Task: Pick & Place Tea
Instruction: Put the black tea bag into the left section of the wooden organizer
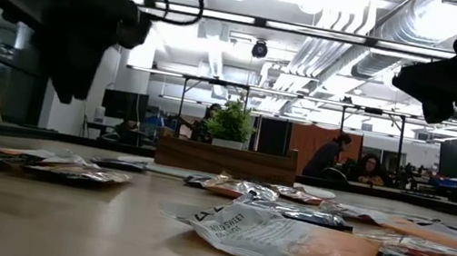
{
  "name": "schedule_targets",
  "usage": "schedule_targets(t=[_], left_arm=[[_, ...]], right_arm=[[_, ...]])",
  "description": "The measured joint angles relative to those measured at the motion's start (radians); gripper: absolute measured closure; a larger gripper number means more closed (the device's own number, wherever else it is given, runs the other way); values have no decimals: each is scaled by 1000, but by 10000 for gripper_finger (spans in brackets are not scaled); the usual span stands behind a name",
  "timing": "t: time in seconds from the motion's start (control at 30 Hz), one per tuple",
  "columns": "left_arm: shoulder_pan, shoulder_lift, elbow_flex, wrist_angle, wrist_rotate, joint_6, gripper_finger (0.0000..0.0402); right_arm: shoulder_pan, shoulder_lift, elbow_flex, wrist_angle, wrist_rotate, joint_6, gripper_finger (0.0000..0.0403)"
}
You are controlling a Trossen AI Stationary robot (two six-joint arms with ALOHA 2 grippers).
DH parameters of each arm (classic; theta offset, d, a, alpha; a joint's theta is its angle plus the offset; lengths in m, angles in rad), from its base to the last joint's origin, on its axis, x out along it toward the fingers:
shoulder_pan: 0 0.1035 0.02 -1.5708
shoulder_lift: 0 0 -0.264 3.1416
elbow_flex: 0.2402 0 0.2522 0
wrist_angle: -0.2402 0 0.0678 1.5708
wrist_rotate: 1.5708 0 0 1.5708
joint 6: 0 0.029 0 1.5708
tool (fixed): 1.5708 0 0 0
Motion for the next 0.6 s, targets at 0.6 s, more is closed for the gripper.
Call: schedule_targets(t=[0.6], left_arm=[[145,115,-6,153,-79,292,92]], right_arm=[[0,0,0,-2,0,0,261]])
